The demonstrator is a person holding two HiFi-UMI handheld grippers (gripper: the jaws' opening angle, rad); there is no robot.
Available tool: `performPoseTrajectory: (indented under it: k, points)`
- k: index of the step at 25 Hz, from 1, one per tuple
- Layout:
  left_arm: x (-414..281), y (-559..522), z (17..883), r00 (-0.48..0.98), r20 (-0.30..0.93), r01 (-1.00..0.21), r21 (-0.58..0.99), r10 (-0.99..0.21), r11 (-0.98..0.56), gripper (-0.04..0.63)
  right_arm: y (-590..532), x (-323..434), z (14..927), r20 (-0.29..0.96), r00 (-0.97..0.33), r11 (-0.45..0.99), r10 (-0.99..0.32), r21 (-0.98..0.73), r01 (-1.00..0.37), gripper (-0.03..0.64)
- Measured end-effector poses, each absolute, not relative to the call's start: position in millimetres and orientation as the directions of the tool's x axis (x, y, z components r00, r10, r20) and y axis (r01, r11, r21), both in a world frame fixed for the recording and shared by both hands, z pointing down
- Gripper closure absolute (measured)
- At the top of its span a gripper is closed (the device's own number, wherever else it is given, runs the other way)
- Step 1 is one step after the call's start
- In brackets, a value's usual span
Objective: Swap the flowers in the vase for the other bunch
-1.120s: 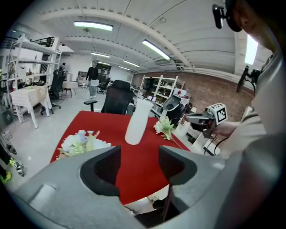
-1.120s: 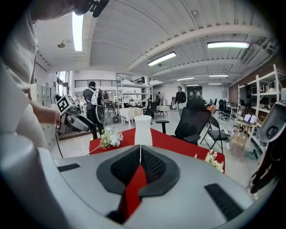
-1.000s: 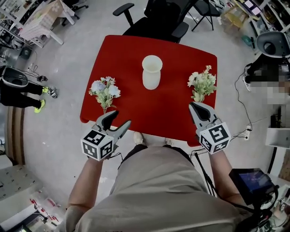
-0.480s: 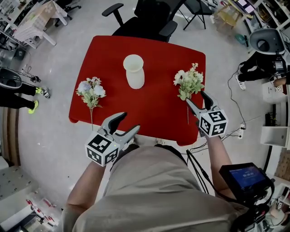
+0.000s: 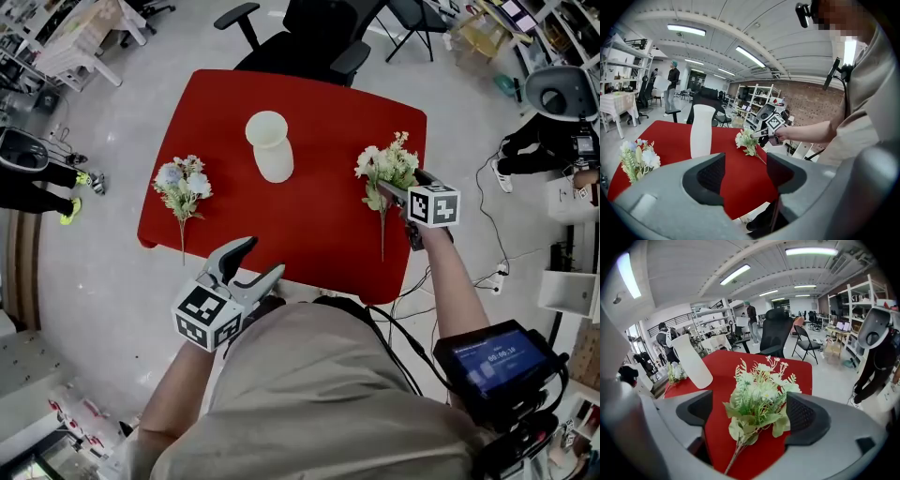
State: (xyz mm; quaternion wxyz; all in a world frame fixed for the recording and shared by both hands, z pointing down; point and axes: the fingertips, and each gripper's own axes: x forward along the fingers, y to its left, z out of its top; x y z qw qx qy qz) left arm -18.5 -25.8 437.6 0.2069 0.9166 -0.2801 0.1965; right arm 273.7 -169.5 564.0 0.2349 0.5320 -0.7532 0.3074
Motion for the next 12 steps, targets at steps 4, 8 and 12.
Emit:
performPoseTrajectory:
  k: [4,8,12]
  points:
    - [-19,-16,436,0.752,0.482,-0.615,0.267,-0.449,-0.742,0.334,-188,278,587,0.73,-0.337,0.204,-0.595,-0.268,-0.941,0.106]
    - [-22,-11,436,0.733,0.489,-0.64,0.261,-0.472,-0.723,0.333,-196,285,613,0.766,-0.349,0.15,-0.54,-0.321,-0.935,0.094]
    - [-26,-16,437,0.715,0.495,-0.662,0.256,-0.493,-0.704,0.333,-209,287,631,0.791,-0.343,0.133,-0.506,-0.321,-0.938,0.095]
